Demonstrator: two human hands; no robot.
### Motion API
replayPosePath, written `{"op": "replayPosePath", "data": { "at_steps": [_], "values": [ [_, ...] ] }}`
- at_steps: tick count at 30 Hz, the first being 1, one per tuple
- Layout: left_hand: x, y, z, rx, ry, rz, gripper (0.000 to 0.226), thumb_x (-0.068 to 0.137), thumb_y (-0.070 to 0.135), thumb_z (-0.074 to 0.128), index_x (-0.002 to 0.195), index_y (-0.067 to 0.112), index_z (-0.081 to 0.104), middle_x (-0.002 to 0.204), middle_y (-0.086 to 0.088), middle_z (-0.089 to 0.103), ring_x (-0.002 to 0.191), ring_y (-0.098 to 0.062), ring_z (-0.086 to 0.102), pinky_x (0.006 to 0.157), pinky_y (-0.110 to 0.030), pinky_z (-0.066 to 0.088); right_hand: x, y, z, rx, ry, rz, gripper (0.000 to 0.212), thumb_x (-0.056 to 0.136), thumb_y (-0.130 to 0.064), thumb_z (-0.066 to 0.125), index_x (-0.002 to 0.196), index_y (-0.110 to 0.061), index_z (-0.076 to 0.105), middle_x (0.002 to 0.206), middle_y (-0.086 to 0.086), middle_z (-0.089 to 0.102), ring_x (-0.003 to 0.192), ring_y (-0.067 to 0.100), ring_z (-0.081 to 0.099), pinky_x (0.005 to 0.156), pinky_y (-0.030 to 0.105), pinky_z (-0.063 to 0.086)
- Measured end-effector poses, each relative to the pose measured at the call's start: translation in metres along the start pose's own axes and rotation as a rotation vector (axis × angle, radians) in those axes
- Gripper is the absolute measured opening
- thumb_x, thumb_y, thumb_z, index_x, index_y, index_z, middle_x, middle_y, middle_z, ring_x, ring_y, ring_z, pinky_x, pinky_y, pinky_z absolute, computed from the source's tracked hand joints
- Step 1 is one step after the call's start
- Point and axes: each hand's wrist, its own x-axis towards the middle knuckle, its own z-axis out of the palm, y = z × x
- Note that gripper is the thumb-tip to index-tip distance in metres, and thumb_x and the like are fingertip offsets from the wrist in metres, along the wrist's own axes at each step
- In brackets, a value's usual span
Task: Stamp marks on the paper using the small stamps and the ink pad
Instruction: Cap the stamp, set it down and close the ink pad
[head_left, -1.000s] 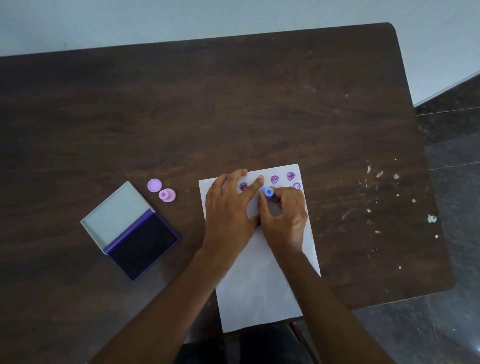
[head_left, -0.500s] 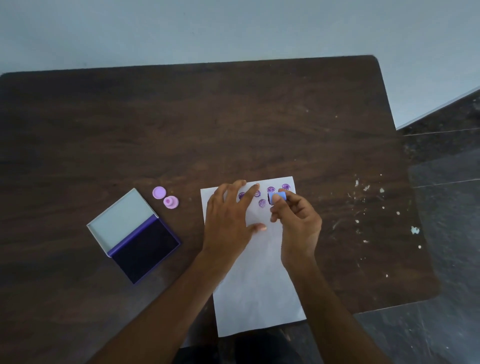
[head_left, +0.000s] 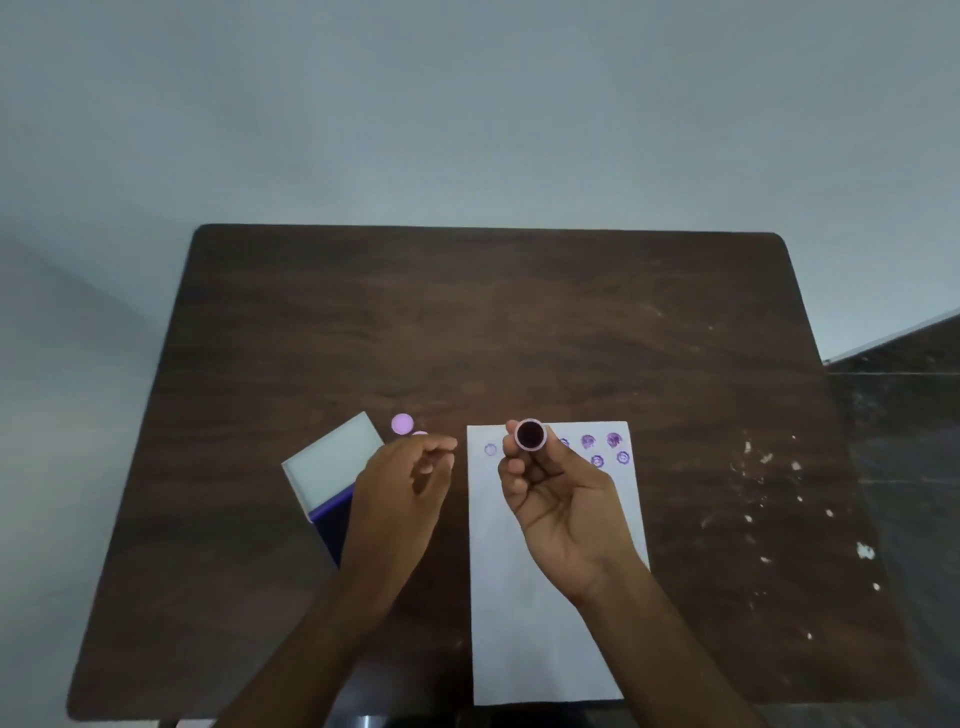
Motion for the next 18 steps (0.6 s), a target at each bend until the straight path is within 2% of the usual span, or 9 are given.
{"op": "replayPosePath", "data": {
  "at_steps": [2, 5, 7, 11, 14, 16, 18],
  "values": [
    [-0.016, 0.004, -0.009, -0.171, 0.092, 0.178, 0.020, 0.093, 0.022, 0.063, 0.113, 0.022, 0.066, 0.110, 0.000, 0.068, 0.101, -0.011, 0.062, 0.090, -0.016, 0.046, 0.003, 0.009, 0.006, -0.028, -0.026, 0.023, 0.033, 0.092, -0.015, 0.061, 0.118, 0.006, 0.063, 0.100, 0.022, 0.069, 0.078, 0.025, 0.066, 0.071, 0.031, 0.057],
    [-0.027, 0.012, -0.013, -0.183, 0.137, 0.037, 0.034, 0.094, 0.034, 0.060, 0.122, 0.015, 0.062, 0.119, -0.002, 0.067, 0.111, -0.015, 0.061, 0.101, -0.021, 0.038, 0.009, 0.018, 0.013, -0.069, -0.045, 0.031, 0.032, 0.093, -0.015, 0.060, 0.116, 0.007, 0.063, 0.100, 0.022, 0.069, 0.080, 0.024, 0.066, 0.073, 0.030, 0.057],
    [-0.025, 0.015, -0.012, -0.181, 0.151, -0.003, 0.040, 0.093, 0.037, 0.060, 0.126, 0.014, 0.060, 0.121, -0.002, 0.066, 0.112, -0.017, 0.061, 0.106, -0.030, 0.042, 0.012, 0.020, 0.016, -0.081, -0.052, 0.024, 0.033, 0.092, -0.015, 0.061, 0.117, 0.007, 0.063, 0.101, 0.022, 0.069, 0.082, 0.025, 0.066, 0.074, 0.030, 0.057],
    [-0.018, 0.001, -0.020, -0.189, 0.158, 0.010, 0.029, 0.097, 0.035, 0.057, 0.117, 0.016, 0.066, 0.116, 0.000, 0.068, 0.109, -0.017, 0.061, 0.102, -0.029, 0.044, 0.014, 0.021, 0.020, -0.099, -0.034, 0.007, 0.026, 0.089, -0.014, 0.064, 0.106, 0.004, 0.070, 0.097, 0.021, 0.071, 0.078, 0.023, 0.066, 0.071, 0.029, 0.056],
    [-0.002, -0.018, -0.024, -0.172, 0.140, 0.017, 0.028, 0.097, 0.036, 0.055, 0.117, 0.021, 0.067, 0.117, 0.003, 0.068, 0.108, -0.017, 0.061, 0.100, -0.037, 0.047, 0.015, 0.022, 0.022, -0.096, 0.024, -0.013, 0.020, 0.085, -0.015, 0.067, 0.096, 0.001, 0.075, 0.097, 0.020, 0.073, 0.078, 0.023, 0.067, 0.072, 0.030, 0.055],
    [0.013, -0.027, -0.026, -0.196, 0.182, 0.028, 0.021, 0.096, 0.034, 0.055, 0.108, 0.025, 0.070, 0.110, 0.010, 0.071, 0.099, -0.012, 0.063, 0.093, -0.036, 0.049, 0.015, 0.023, 0.023, -0.086, 0.053, -0.020, 0.018, 0.084, -0.014, 0.068, 0.094, 0.000, 0.076, 0.097, 0.020, 0.073, 0.079, 0.023, 0.068, 0.074, 0.030, 0.055],
    [0.029, -0.029, -0.025, -0.254, 0.224, 0.075, 0.016, 0.092, 0.025, 0.055, 0.092, 0.030, 0.071, 0.091, 0.021, 0.070, 0.087, -0.003, 0.064, 0.078, -0.022, 0.049, 0.016, 0.024, 0.023, -0.074, 0.068, -0.022, 0.019, 0.082, -0.013, 0.069, 0.095, 0.000, 0.075, 0.099, 0.020, 0.073, 0.081, 0.024, 0.068, 0.076, 0.030, 0.055]
  ]
}}
